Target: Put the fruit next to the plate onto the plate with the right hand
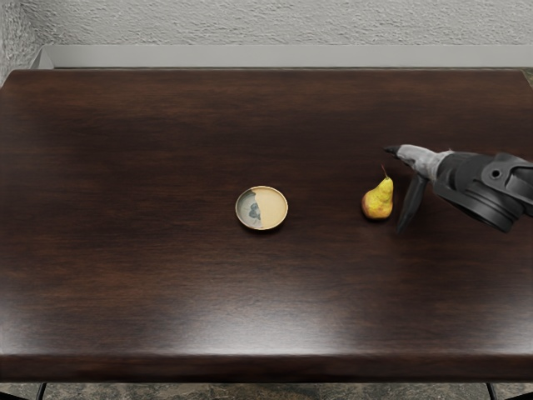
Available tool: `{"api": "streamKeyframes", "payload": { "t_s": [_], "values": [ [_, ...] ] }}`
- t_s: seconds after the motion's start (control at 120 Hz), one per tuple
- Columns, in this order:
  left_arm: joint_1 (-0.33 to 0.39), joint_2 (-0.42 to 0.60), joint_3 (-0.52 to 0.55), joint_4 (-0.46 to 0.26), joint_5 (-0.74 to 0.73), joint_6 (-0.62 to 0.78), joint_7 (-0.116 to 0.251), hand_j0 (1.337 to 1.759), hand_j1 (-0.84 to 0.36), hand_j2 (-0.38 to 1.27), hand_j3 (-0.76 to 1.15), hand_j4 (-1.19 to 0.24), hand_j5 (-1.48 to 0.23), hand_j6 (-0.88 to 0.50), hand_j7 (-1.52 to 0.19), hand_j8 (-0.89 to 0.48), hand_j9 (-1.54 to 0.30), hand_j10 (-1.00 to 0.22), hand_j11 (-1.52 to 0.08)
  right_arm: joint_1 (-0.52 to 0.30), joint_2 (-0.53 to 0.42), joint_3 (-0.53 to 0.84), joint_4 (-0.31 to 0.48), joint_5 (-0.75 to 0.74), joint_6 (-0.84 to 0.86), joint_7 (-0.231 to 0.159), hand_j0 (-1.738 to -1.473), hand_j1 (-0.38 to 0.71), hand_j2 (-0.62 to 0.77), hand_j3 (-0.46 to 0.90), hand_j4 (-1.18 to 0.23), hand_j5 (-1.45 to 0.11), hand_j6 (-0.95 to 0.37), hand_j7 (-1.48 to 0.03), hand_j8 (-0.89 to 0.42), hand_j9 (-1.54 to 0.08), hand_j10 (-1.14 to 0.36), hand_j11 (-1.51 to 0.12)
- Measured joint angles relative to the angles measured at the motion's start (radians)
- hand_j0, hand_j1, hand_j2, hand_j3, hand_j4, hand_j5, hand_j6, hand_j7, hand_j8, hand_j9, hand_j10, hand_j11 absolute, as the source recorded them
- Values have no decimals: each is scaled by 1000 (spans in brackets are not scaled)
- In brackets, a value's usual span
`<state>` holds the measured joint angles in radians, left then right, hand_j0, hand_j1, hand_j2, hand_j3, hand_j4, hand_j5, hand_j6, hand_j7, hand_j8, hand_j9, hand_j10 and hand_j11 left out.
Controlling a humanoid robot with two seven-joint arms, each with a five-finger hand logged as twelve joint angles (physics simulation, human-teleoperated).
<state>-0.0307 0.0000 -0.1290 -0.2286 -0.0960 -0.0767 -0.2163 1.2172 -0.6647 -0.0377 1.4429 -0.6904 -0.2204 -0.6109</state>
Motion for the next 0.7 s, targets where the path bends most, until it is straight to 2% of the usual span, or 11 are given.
{"api": "streamKeyframes", "payload": {
  "t_s": [0.208,0.7],
  "values": [
    [0,0,0,0,0,0,0,1658,337,2,0,-10,-13,-10,-13,-10,-13,-10,-13,-19,-13,-11,45,-35,-58,0,-1658,-327,-2,0,-22,-26,-23,-25,-23,-25,-22,-25],
    [0,0,1,0,0,0,0,1658,337,2,0,-10,-13,-10,-13,-10,-13,-10,-13,-91,-12,-1,72,-134,-146,0,-1658,-270,-12,0,-70,-88,-72,-87,-71,-88,-70,-88]
  ]
}}
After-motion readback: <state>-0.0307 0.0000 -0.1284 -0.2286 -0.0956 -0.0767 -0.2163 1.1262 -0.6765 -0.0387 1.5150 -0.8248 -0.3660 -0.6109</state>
